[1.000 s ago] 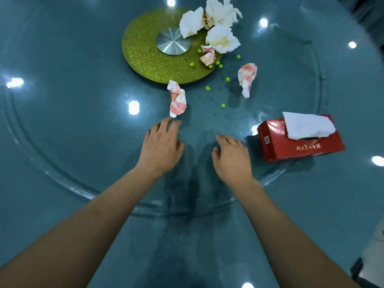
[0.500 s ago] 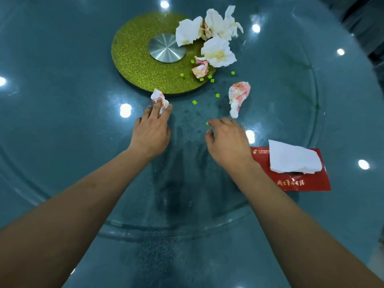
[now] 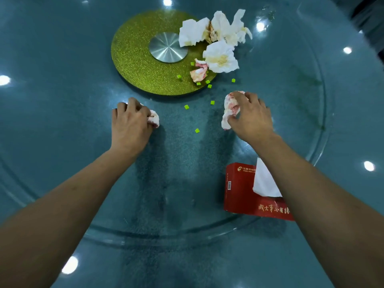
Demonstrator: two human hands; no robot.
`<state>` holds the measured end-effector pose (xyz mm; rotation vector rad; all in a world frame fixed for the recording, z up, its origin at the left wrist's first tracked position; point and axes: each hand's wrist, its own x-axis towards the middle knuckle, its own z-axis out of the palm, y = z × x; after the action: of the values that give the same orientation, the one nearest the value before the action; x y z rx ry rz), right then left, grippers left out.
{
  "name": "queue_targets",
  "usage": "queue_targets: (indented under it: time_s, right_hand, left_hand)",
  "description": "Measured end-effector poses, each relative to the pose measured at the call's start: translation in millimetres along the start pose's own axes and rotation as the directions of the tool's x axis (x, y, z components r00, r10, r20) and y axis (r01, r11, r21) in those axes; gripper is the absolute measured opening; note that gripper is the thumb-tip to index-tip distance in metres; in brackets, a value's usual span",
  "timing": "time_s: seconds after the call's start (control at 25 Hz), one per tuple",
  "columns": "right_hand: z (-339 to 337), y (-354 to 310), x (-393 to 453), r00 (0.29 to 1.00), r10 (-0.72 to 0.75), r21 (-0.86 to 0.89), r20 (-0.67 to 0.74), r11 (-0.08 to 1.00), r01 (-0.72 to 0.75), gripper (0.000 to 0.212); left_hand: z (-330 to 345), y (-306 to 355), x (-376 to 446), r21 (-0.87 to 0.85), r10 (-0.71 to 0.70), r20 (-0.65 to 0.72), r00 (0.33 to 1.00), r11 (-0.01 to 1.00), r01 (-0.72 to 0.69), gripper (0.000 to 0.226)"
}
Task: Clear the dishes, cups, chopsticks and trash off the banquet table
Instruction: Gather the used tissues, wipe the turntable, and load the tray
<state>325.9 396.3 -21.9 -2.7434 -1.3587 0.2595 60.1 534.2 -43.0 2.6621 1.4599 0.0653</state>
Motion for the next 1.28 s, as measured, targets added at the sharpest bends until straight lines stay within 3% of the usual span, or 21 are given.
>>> queue_targets:
  time_s: [0.12, 0.28, 0.52, 0.76, 0.92, 1.28]
  right_hand:
    - [7, 4, 4, 0.998, -0.012, -0.016, 0.064, 1.000, 0.013, 0.062]
    - [20, 1, 0, 0.997, -0.066, 0.031, 0.030, 0.997, 0.065, 0.038]
    - [16, 3, -5, 0.991, -0.136, 0.045, -0.016, 0.990, 0.137, 0.018]
    - [9, 23, -16, 0.995, -0.051, 0.233, -0.088, 0.970, 0.071, 0.025]
    - [10, 31, -21, 0.992, -0.015, 0.288, -0.127, 0.956, 0.052, 0.032]
    - [18, 28, -20, 0.994, 0.005, 0.307, -0.105, 0.951, 0.028, 0.019]
  left_hand:
    - [-8, 8, -5, -0.055, 0.019, -0.025, 1.000, 0.998, -0.020, 0.026]
    - [-20, 49, -14, -0.123, 0.209, -0.098, 0.973, 0.968, -0.220, 0.026]
    - [-2, 125, -38, -0.127, 0.425, 0.017, 0.905, 0.899, -0.419, 0.021]
    - [15, 130, -40, -0.197, 0.457, 0.155, 0.876, 0.883, -0.426, 0.022]
    - [13, 119, -41, -0.173, 0.459, 0.157, 0.875, 0.885, -0.433, 0.020]
    - [-3, 110, -51, -0.133, 0.320, 0.117, 0.940, 0.943, -0.305, 0.023]
